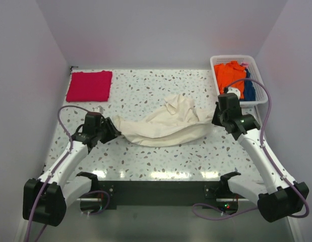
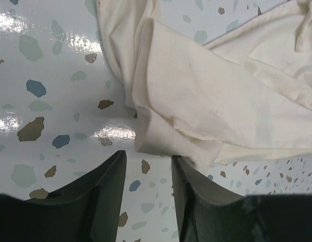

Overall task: Fold and stack the t-shirts
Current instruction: Flatten the tshirt out

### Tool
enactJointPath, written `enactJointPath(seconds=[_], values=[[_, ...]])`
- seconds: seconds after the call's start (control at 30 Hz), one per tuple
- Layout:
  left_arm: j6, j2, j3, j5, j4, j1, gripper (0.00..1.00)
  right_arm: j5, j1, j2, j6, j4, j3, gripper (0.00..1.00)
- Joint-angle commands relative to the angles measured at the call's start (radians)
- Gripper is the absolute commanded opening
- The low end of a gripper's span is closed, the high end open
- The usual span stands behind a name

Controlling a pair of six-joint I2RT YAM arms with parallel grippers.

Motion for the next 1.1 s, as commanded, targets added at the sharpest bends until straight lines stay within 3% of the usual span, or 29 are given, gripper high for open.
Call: enactJointPath(seconds=[0.0,0.17,0.53,0.7,1.07], values=[[0.031,-0.036,0.043,0.002,0.026,0.006,0.45,0.051,-0.006,-0.037,-0.001,0.028,0.029,0.0],[0.054,-0.087,0.089,-0.036,-0.011,0.006,0.41,0.061,-0.014,-0.035,-0.011,0.021,0.062,0.0],[0.043,0.021,0.038,0.05,0.032,0.006,0.43,0.048,-0.037,-0.026,-0.024,0.016,0.128,0.0],[-0.004,0.059,-0.017,0.101,0.152,0.004,0.55,0.018,-0.037,-0.018,-0.019,0.024,0.124,0.0],[-0.029,0.124,-0.06,0.173,0.222,0.001,0.57,-0.011,-0.037,-0.009,-0.019,0.039,0.108,0.0]])
